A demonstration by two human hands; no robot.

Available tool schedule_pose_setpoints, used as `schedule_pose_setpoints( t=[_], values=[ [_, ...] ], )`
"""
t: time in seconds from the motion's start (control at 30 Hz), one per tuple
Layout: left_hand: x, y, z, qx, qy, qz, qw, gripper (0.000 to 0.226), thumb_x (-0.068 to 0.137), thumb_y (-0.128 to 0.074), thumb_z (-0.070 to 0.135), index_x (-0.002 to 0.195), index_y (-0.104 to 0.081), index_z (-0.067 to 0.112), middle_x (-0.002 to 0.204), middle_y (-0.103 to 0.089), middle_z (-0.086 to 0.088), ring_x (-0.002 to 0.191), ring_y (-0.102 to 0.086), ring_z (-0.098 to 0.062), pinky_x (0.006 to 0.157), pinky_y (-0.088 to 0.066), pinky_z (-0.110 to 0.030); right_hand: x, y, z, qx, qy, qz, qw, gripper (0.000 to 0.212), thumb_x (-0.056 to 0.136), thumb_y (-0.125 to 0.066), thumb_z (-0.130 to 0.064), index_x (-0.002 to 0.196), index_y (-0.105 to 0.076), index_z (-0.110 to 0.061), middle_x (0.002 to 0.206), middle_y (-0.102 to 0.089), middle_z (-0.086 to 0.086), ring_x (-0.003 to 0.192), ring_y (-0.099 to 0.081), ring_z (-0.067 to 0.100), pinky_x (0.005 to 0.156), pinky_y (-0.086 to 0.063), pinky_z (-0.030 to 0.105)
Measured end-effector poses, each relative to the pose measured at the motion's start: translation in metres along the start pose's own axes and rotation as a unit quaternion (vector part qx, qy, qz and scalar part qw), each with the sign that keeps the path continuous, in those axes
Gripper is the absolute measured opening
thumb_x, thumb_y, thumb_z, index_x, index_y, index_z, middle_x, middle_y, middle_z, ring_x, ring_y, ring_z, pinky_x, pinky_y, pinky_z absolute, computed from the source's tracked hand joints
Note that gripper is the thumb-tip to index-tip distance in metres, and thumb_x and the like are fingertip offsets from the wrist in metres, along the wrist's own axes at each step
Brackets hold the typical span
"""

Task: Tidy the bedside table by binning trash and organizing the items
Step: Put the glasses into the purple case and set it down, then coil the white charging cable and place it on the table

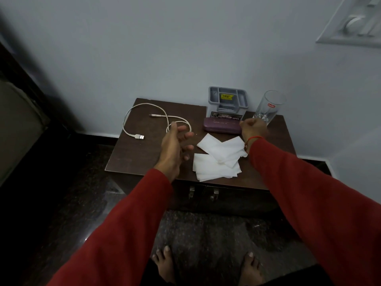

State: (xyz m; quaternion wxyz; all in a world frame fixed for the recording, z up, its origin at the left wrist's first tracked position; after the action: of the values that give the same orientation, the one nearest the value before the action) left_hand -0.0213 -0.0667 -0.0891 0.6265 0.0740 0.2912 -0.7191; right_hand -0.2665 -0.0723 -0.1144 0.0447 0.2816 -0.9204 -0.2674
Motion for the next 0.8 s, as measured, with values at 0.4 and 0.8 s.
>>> schedule_pose_setpoints(
  t=[0.4, 0.8],
  values=[
    [0.013, 0.055, 0.026, -0.01, -0.077, 0.197, 0.977, 0.02, 0.104, -0.046, 0.025, 0.092, -0.061, 0.027, 0.085, -0.063, 0.005, 0.05, -0.039, -0.011, 0.037, -0.023, -0.015, -0.108, -0.094, -0.042, -0.317, 0.442, -0.242, 0.804, 0.037, 0.093, -0.055, -0.032, 0.126, -0.059, -0.016, 0.133, -0.053, 0.007, 0.12, -0.046, 0.032, 0.098, -0.041, 0.043],
    [0.025, 0.065, 0.029, 0.014, -0.193, 0.217, 0.957, 0.019, 0.1, -0.051, 0.019, 0.092, -0.066, 0.028, 0.082, -0.064, 0.01, 0.074, -0.055, -0.01, 0.072, -0.044, -0.033, -0.109, -0.1, -0.053, -0.261, 0.447, -0.2, 0.832, 0.016, 0.09, -0.05, -0.026, 0.098, -0.057, -0.014, 0.092, -0.066, 0.006, 0.09, -0.061, 0.028, 0.083, -0.044, 0.042]
  ],
)
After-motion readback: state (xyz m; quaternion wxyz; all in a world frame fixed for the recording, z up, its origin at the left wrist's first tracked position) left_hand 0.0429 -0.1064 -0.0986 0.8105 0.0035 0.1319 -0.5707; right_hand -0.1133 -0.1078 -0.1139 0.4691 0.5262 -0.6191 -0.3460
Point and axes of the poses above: each hand's wrist, its own x-axis towards the middle knuckle, its own y-axis out of the back of the hand, z = x × y, the point moved 1 cm from there along x, towards the middle knuckle
